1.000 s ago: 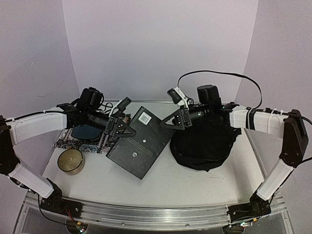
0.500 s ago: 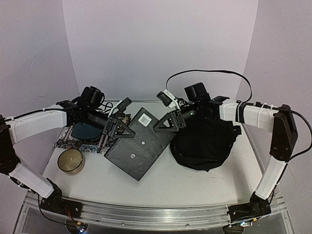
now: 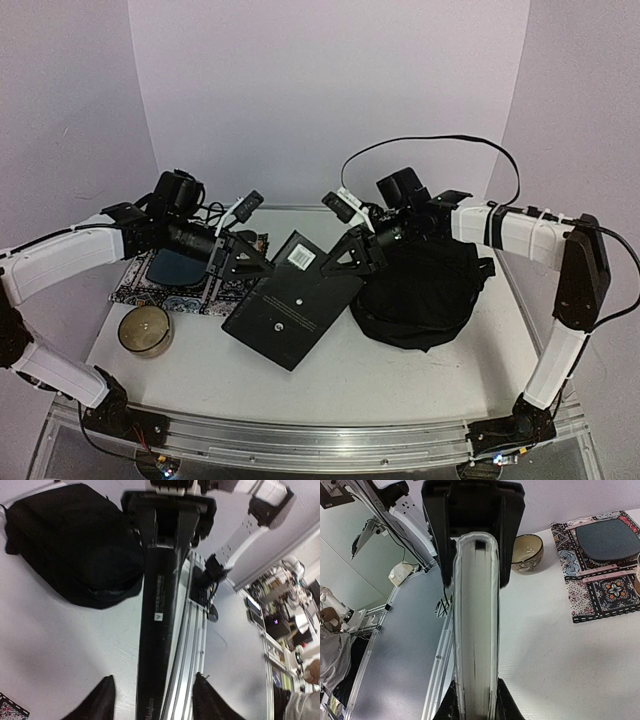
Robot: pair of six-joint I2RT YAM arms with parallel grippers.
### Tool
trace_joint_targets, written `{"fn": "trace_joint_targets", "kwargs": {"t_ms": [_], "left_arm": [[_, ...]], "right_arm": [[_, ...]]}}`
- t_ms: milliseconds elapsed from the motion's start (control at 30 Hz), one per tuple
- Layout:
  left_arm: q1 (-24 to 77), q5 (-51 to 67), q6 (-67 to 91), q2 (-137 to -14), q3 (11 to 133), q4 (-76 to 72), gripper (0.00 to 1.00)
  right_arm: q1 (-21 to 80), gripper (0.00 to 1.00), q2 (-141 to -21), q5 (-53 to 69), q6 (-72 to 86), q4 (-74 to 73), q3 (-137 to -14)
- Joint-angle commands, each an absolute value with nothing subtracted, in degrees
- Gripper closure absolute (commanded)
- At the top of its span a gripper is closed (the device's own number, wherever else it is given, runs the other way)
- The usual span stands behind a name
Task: Pack the student bag
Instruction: Pass from the left arm to the right, then pass from the right arm to the left
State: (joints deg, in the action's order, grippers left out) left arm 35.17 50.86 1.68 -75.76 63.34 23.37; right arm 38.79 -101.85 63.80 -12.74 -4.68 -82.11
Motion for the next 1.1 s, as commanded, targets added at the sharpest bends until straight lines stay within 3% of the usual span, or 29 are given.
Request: {"fn": "trace_joint_targets", "kwargs": {"t_ms": [0, 167, 400, 767, 1067], "left_arm": [[34.4, 40.6, 5.4, -67.4, 59.3, 13.5, 0.3], [33.5, 36.4, 13.4, -60.2, 50.0, 0.0, 0.13], [32.9, 35.0, 22.5, -56.1, 39.9, -14.8, 0.08], [32.9, 44.9, 37.4, -61.6, 33.0, -42.2, 0.11], [33.1, 48.8, 43.3, -66.9, 34.8, -50.8, 0.27]], "right_arm": [[35.9, 1.0, -94.4, 67.5, -12.4, -0.5, -83.0], [33.6, 1.0, -89.6, 69.0, -0.4, 16.0, -77.5], [31.7, 1.0, -85.9, 68.0, 12.4, 27.6, -75.3], [31.6, 1.0, -84.3, 64.6, 28.9, 46.1, -70.3], [31.6, 1.0, -85.2, 62.9, 38.2, 59.1, -67.6]]}}
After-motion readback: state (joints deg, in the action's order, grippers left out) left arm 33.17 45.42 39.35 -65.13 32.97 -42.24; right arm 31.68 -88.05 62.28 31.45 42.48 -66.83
